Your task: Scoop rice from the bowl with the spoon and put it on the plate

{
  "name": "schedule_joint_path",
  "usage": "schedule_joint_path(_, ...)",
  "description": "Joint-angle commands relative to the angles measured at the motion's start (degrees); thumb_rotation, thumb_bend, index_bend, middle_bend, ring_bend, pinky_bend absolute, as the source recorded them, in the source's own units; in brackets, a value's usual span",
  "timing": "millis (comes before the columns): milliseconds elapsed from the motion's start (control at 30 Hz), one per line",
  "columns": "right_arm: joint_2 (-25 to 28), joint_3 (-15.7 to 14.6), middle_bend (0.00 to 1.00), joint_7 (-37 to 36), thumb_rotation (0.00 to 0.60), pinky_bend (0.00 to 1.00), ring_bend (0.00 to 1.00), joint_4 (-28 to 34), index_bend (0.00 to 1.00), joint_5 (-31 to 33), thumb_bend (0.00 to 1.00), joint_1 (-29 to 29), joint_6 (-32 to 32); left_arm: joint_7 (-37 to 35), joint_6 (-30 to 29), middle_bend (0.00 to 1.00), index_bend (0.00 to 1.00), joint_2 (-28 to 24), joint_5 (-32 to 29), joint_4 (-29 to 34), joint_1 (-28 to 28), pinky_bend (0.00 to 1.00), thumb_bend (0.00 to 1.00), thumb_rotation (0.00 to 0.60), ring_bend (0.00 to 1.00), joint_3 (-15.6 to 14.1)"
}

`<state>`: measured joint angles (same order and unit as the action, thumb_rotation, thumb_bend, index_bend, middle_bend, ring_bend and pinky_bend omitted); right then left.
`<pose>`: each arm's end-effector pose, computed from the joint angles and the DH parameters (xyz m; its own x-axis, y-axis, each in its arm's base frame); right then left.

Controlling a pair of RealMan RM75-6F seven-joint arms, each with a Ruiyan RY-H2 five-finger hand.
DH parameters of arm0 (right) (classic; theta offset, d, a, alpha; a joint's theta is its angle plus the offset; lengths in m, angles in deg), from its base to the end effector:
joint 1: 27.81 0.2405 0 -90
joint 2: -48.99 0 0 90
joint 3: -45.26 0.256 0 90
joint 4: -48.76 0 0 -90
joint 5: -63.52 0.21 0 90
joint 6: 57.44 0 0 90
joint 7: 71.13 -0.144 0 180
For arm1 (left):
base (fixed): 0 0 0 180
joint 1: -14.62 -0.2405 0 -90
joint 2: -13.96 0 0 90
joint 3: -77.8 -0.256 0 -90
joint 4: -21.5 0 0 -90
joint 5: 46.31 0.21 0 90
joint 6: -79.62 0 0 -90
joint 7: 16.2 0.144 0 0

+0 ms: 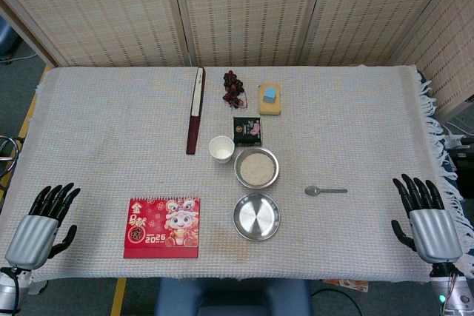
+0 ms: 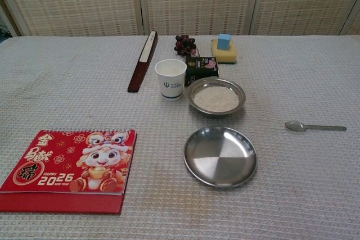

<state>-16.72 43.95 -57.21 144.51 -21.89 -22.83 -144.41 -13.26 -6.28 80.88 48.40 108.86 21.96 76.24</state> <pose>-0.3016 -0.1651 0.1402 0.5370 -0.0465 0.8423 -0.8435 -0.0115 0.5370 -0.3018 0.1771 0.1338 0.4908 0.0315 0.8707 0.8567 -0.1994 -0.4757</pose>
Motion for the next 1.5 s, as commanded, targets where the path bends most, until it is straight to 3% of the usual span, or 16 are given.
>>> schedule_joint_path(33,-2.4,1.3,0.0,-1.3,0.6,0.0,0.0,-2.7,0.08,0.2,0.29,1.0,1.2,-0.1,0.0,0.0,0.0,-0.1,-0.1,0.2,-0.1,0.05,0.46,0.6,0.0,-0.1)
schedule_joint_path(400,-14.8,6.5,0.0,-6.2,0.6,0.0,0.0,-16.7,0.35,-1.4,0.29,11.5,11.3,-3.0,1.0,0.0,0.0,-1.5,0.3,0.9,0.3,0.06,0.46,0.6,0.0,-0.8)
schedule_joint_path(633,-20.8,6.5,0.0,-6.2,0.6,0.0,0.0,-23.4,0.36,0.5,0.29,15.5,18.5,-2.1,0.9,0.0,0.0,-1.8,0.6,1.1,0.0,0.06,0.46,0.6,0.0,-1.3)
schedule_joint_path(933,-26.5,6.6,0.0,-8.9,0.6,0.0,0.0,-31.8,0.44,2.8,0.29,18.0,23.2,-2.0,1.2,0.0,0.0,-2.1,-0.5,1.5,-0.1,0.06,0.46,0.6,0.0,-0.9)
schedule_joint_path(1100,-27.5,6.4,0.0,-9.0,0.6,0.0,0.0,-33.6,0.49,3.0,0.29,18.3,23.5,-1.6,1.8,0.0,0.0,-2.1,-0.9,1.6,0.0,0.06,0.46,0.6,0.0,-0.9)
schedule_joint_path(1500,-28.6,6.8,0.0,-7.0,0.6,0.0,0.0,-35.2,0.51,5.4,0.29,19.2,25.5,-2.5,1.7,0.0,0.0,-2.4,-0.7,1.4,0.0,0.06,0.46,0.6,0.0,-1.0)
